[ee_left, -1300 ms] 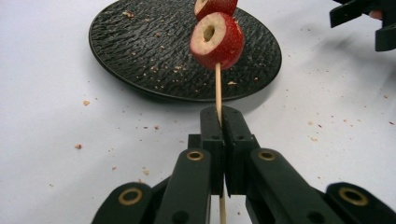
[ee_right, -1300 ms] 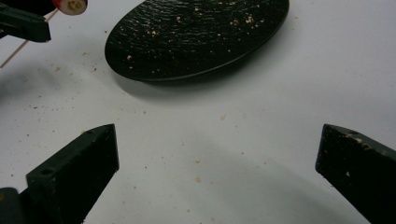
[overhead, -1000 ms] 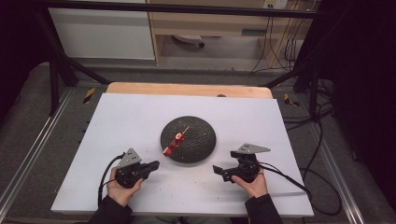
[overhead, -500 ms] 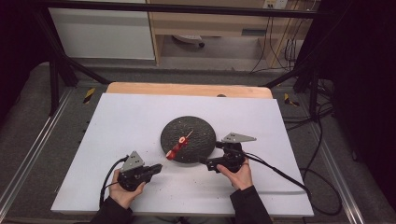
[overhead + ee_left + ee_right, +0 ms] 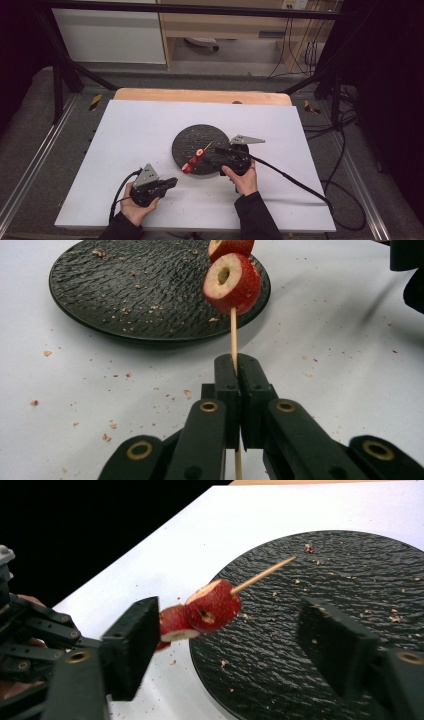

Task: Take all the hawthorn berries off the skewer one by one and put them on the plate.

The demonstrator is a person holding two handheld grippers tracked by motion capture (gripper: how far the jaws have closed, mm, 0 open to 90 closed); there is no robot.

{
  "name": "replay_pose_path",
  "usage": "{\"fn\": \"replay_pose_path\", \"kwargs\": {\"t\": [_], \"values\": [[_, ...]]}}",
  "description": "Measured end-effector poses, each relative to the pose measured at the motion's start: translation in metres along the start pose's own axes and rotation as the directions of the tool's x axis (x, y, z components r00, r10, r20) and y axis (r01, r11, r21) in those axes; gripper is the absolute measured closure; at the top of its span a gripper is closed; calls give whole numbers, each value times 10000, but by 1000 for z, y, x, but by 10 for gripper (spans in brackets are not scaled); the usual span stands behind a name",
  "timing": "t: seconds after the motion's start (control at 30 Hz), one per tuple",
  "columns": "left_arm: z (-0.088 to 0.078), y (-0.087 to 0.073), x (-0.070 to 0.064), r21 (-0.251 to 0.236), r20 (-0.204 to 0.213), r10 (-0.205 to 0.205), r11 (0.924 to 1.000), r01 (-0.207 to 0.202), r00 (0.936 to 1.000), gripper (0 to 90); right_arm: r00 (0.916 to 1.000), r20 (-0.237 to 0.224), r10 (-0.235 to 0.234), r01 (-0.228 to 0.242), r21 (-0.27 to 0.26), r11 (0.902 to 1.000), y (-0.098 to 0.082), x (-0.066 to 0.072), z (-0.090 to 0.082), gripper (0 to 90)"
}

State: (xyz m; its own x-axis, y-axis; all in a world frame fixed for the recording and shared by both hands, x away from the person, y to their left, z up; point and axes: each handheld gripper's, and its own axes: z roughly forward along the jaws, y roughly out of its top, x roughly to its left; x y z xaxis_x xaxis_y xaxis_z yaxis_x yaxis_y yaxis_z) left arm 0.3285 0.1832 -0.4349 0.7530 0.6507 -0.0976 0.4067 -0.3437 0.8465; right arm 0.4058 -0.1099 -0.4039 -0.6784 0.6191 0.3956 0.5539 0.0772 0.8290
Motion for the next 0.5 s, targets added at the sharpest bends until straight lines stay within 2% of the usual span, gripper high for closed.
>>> {"fn": "replay_pose_path", "kwargs": {"t": [0.23, 0.4, 0.5], "values": [[4, 1, -6, -6, 128, 149, 9999, -149, 9998, 880, 9991, -304, 300, -300, 15, 9995, 0, -3, 5, 434], [5, 1, -9, 31, 162, 245, 9997, -245, 9996, 880, 9975, -557, 445, -433, 231, 9988, -3, -3, 8, 539], [5, 0, -9, 40, 156, 253, 9997, -253, 9996, 880, 9973, -559, 478, -464, 262, 9986, -3, -3, 8, 569]]}}
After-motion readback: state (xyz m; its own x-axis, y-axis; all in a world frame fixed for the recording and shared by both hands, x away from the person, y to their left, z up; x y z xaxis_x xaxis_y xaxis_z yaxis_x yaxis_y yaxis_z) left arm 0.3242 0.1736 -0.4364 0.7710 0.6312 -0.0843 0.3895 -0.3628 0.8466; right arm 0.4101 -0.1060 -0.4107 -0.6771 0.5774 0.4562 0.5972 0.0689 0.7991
